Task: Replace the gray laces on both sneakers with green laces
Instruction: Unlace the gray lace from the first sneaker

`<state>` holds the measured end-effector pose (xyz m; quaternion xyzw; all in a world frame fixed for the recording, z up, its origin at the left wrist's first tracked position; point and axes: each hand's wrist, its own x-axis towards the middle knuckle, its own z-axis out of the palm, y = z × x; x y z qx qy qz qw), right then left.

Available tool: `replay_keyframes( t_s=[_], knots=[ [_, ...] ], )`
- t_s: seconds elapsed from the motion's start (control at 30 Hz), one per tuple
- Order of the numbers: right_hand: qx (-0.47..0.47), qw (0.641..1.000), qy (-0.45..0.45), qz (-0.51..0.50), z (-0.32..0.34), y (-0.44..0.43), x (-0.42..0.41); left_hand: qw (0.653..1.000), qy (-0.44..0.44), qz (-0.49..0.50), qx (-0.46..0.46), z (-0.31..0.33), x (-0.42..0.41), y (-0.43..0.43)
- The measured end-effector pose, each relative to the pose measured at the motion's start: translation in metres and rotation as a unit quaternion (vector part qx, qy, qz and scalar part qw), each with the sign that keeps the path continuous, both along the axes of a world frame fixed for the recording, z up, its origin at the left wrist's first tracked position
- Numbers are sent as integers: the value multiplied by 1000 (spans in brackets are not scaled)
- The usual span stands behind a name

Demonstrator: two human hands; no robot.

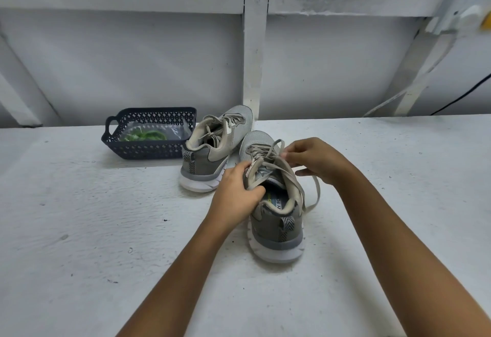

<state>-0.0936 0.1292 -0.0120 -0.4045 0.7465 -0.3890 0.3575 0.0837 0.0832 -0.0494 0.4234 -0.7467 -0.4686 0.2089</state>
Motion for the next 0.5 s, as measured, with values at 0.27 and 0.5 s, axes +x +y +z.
replay_keyframes(
  t_s=[0.27,0.5],
  knots=[
    [-64,989,-38,-128,20,-4,-8,1000,7,-1,-6,0,0,0],
    [-47,998,-19,-22,-4,-4,9,1000,8,-1,-3,-1,0,0]
  ],
)
